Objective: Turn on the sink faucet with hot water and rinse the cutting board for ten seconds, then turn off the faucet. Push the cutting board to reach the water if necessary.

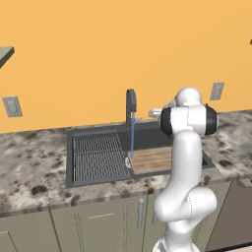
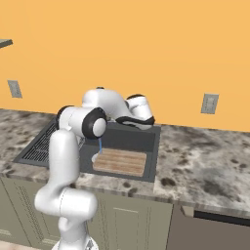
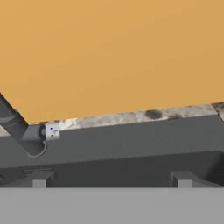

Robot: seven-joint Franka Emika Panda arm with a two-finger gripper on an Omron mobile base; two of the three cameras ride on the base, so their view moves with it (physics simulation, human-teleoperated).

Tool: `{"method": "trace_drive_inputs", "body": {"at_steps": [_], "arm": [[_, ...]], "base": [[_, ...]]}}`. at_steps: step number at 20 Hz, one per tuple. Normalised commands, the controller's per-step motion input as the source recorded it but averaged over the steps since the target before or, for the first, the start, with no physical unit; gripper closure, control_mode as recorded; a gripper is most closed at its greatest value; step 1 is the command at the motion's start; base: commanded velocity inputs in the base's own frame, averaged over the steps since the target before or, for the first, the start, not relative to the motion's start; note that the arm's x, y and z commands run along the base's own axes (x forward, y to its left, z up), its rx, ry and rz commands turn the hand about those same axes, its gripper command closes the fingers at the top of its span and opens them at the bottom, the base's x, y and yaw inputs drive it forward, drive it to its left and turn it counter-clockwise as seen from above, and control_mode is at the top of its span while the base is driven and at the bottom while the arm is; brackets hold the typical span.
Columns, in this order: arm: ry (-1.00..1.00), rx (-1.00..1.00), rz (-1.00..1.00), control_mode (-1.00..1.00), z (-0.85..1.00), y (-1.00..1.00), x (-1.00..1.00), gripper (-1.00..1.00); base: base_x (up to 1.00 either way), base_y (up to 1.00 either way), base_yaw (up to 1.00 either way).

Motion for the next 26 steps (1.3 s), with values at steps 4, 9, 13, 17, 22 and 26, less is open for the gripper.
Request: {"method": "trace_drive_inputs", "body": {"at_steps": [4, 9, 13, 17, 22, 26], "arm": [[0.09, 0.01, 0.00, -1.00, 0.14, 0.38, 0.00, -1.00], [0.03, 0.01, 0.00, -1.00, 0.20, 0.30, 0.00, -1.00], [0.00, 0.03, 0.00, -1.00, 0.42, 0.03, 0.02, -1.00], [0.00, 0.03, 0.00, -1.00, 0.48, 0.00, 0.01, -1.00], [0.00, 0.01, 0.00, -1.00, 0.29, 0.00, 0.00, -1.00], [0.00, 0.00, 0.00, -1.00, 0.02, 0.03, 0.00, -1.00]], "base": [[0.00, 0.00, 0.00], [0.00, 0.00, 0.00], [0.00, 0.00, 0.00], [0.00, 0.00, 0.00], [0.00, 0.00, 0.00], [0.00, 0.00, 0.00]]}}
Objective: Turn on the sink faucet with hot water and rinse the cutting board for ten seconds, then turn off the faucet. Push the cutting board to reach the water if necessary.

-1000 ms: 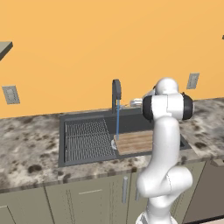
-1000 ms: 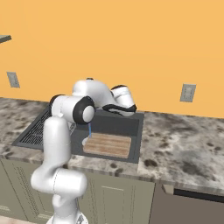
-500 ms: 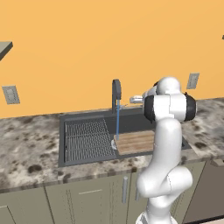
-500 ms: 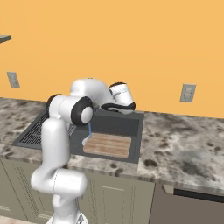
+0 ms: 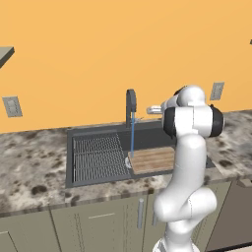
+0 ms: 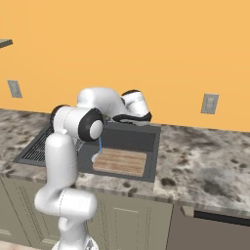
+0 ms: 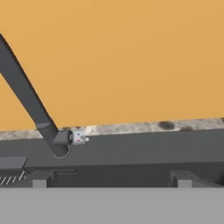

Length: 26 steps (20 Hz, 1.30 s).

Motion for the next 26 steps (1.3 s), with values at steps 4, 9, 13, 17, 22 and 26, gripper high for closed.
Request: {"method": "trace_drive_inputs", "body": {"at_steps": [4, 9, 13, 17, 22, 26], "arm": [[0.00, 0.00, 0.00, -1.00, 0.00, 0.07, 0.00, -1.00], [0.00, 0.00, 0.00, -1.00, 0.00, 0.00, 0.00, -1.00], [0.00, 0.00, 0.00, -1.00, 0.00, 0.00, 0.00, -1.00], [0.00, 0.00, 0.00, -1.00, 0.00, 0.00, 0.00, -1.00], [0.00, 0.00, 0.00, -1.00, 0.00, 0.00, 0.00, -1.00], [0.00, 0.00, 0.00, -1.00, 0.00, 0.00, 0.00, -1.00]], "base": [[0.00, 0.00, 0.00], [0.00, 0.00, 0.00], [0.00, 0.00, 0.00], [0.00, 0.00, 0.00], [0.00, 0.00, 0.00], [0.00, 0.00, 0.00]]}}
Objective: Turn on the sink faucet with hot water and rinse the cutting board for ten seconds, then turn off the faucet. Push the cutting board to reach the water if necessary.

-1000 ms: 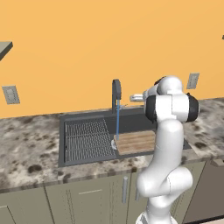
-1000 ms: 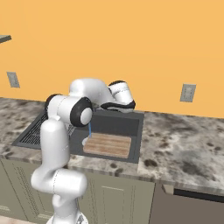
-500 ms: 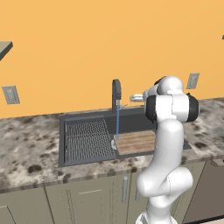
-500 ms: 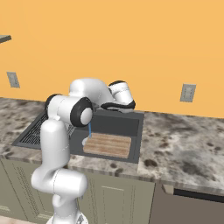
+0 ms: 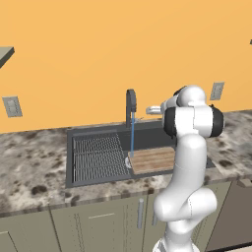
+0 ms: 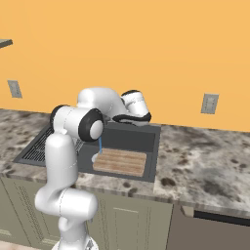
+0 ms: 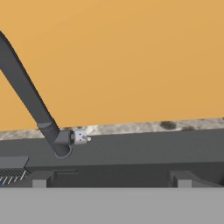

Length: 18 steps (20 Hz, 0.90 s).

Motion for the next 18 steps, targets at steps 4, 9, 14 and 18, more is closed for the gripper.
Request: {"method": "trace_drive_inputs", "body": {"at_steps": [4, 9, 14, 18], "arm": [[0.00, 0.00, 0.00, -1.00, 0.00, 0.00, 0.00, -1.00], [0.00, 0.00, 0.00, -1.00, 0.00, 0.00, 0.00, -1.00], [0.00, 0.00, 0.00, -1.00, 0.00, 0.00, 0.00, -1.00], [0.00, 0.00, 0.00, -1.00, 0.00, 0.00, 0.00, -1.00]], "base": [[0.00, 0.00, 0.00], [0.00, 0.00, 0.00], [0.00, 0.00, 0.00], [0.00, 0.00, 0.00]]}}
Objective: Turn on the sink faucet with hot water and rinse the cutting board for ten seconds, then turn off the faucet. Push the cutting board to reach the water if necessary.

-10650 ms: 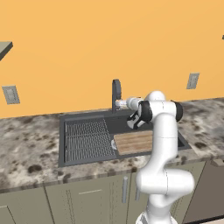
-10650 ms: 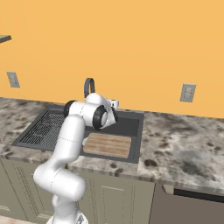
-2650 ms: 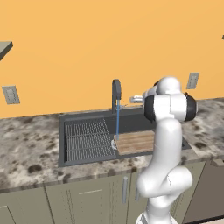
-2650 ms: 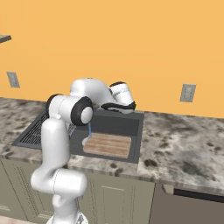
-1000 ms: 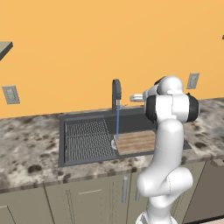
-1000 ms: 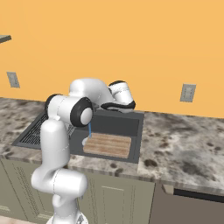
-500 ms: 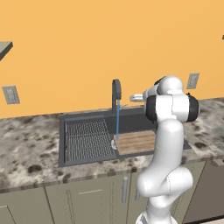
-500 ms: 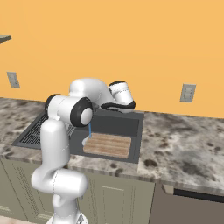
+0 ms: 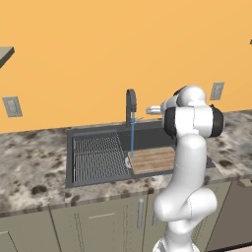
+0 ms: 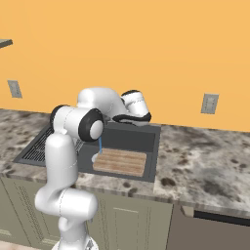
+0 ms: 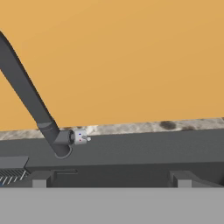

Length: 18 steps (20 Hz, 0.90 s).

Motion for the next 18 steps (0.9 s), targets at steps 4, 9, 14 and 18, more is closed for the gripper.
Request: {"method": "trace_drive_inputs", "body": {"at_steps": [4, 9, 14, 18], "arm": [[0.00, 0.00, 0.00, -1.00, 0.00, 0.00, 0.00, -1.00], [0.00, 0.00, 0.00, -1.00, 0.00, 0.00, 0.00, -1.00], [0.00, 0.00, 0.00, -1.00, 0.00, 0.00, 0.00, -1.00], [0.00, 0.00, 0.00, -1.00, 0.00, 0.00, 0.00, -1.00]], "base": [[0.00, 0.00, 0.00], [0.00, 0.00, 0.00], [0.00, 0.00, 0.00], [0.00, 0.00, 0.00]]}}
